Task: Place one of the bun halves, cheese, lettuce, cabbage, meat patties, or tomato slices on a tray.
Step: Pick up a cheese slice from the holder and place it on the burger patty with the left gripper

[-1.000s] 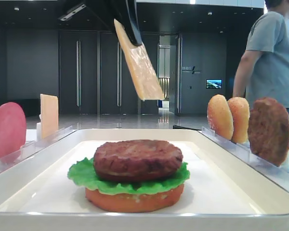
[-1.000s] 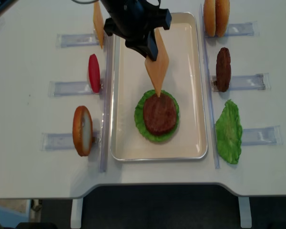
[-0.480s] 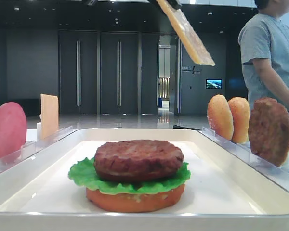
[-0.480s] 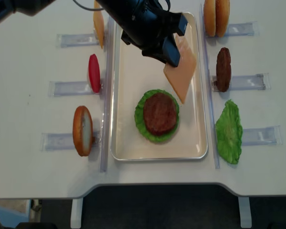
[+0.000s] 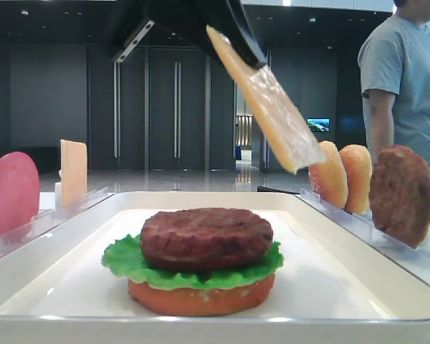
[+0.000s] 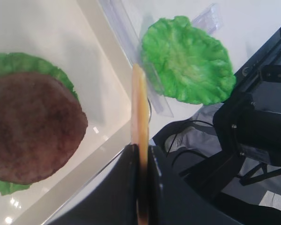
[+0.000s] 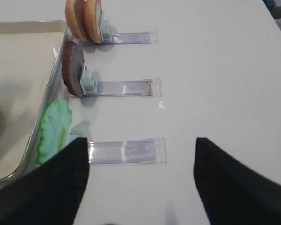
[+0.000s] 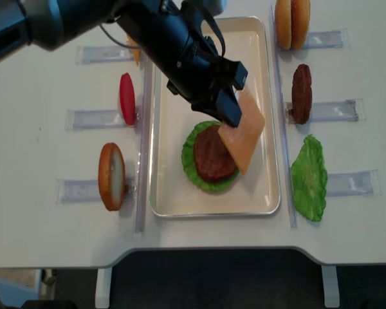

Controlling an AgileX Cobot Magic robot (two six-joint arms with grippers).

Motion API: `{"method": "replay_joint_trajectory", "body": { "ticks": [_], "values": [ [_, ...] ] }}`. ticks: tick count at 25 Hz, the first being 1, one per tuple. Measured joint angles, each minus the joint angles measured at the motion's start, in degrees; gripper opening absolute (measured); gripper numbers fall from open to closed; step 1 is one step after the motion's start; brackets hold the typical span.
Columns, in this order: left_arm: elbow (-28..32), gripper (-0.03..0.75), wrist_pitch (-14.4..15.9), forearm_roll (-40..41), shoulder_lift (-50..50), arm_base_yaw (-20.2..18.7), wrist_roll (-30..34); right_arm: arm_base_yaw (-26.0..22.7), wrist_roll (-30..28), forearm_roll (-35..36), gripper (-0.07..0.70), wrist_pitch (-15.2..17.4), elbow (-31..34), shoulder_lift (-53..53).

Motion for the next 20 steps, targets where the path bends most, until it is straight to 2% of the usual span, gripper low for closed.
{"method": "replay_joint_trajectory", "body": {
  "ticks": [7,20],
  "values": [
    [6.6,0.024,-4.4,-3.3,0.0,0.0,5.0,0.0,0.0,0.0,0.465,0.0,0.0,0.0],
    [7.4,0.024,-5.0,-0.3,-0.5,1.4,4.9,0.0,0.0,0.0,0.465,0.0,0.0,0.0]
  ]
}}
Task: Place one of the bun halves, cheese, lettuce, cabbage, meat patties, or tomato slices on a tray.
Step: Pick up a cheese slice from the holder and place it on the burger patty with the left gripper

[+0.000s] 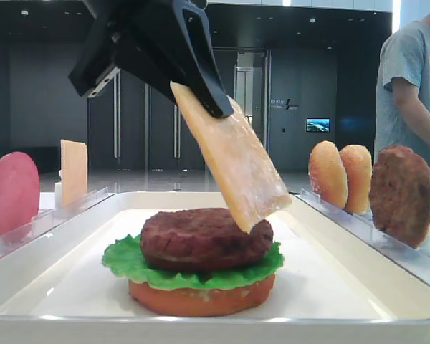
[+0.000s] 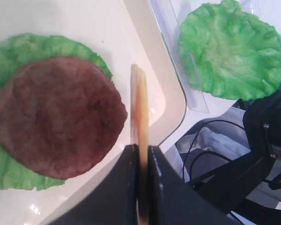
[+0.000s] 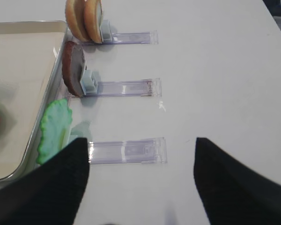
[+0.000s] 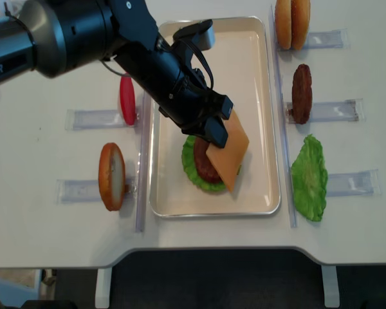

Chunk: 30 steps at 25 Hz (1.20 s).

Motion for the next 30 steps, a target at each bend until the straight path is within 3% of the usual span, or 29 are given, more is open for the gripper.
{"method": "replay_joint_trajectory", "body": {
  "ticks": [30],
  "values": [
    [0.3,0.024,-1.3,-2.1,1.4,0.8,2.9,0.0,0.0,0.0,0.465,0.0,0.0,0.0]
  ]
}}
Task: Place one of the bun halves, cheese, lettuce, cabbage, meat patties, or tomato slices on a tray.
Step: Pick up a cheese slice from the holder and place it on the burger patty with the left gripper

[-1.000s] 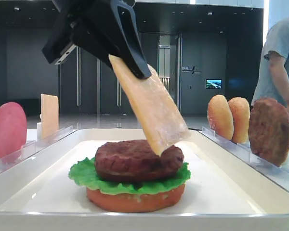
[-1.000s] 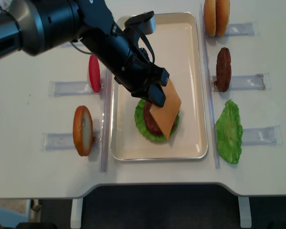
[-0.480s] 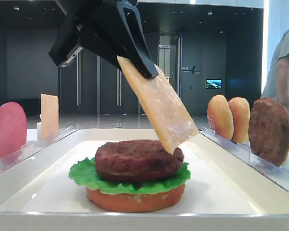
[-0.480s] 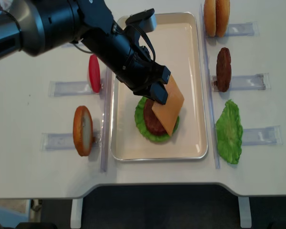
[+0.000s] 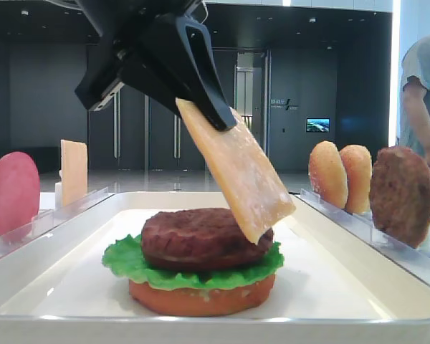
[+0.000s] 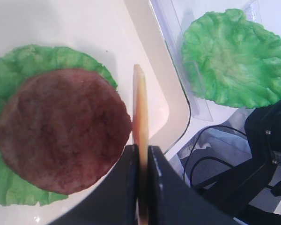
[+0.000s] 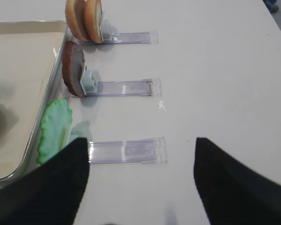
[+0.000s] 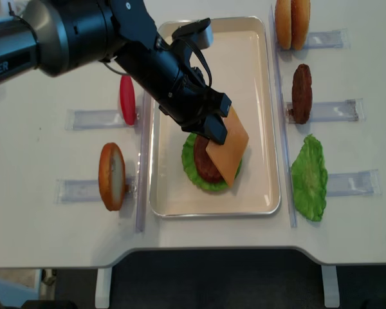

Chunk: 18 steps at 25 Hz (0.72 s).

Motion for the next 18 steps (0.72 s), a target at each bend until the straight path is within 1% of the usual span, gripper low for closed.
{"method": "replay_joint_trajectory", "body": {
  "ticks": [8,18],
  "values": [
    [0.0,0.024,0.2,1.1,0.9,0.0,0.4,0.0,0.0,0.0,0.465,0.0,0.0,0.0],
    [0.0,0.024,0.9,7.0,0.9,0.0,-4.0,0.0,0.0,0.0,0.465,0.0,0.0,0.0]
  ]
}}
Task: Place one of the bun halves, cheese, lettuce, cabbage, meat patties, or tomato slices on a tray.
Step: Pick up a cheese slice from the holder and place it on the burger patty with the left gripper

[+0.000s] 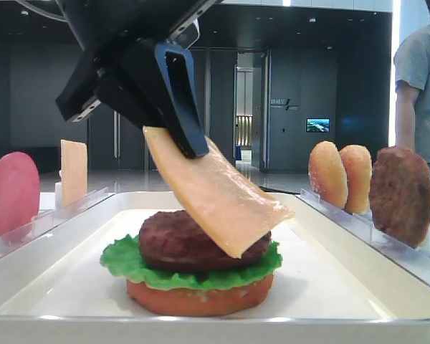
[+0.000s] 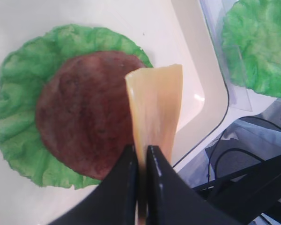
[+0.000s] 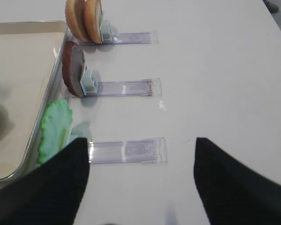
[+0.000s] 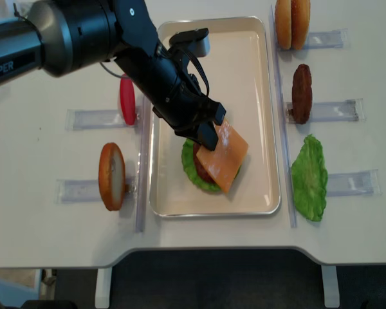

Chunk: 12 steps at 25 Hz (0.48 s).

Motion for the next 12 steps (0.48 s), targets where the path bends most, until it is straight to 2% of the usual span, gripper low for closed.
{"method": "replay_joint_trajectory", "body": {
  "ticks": [12],
  "values": [
    [0.0,0.025,-0.4,3.2,0.0,0.0,-2.9,0.0,0.0,0.0,0.465,0.0,0.0,0.0]
  ]
}}
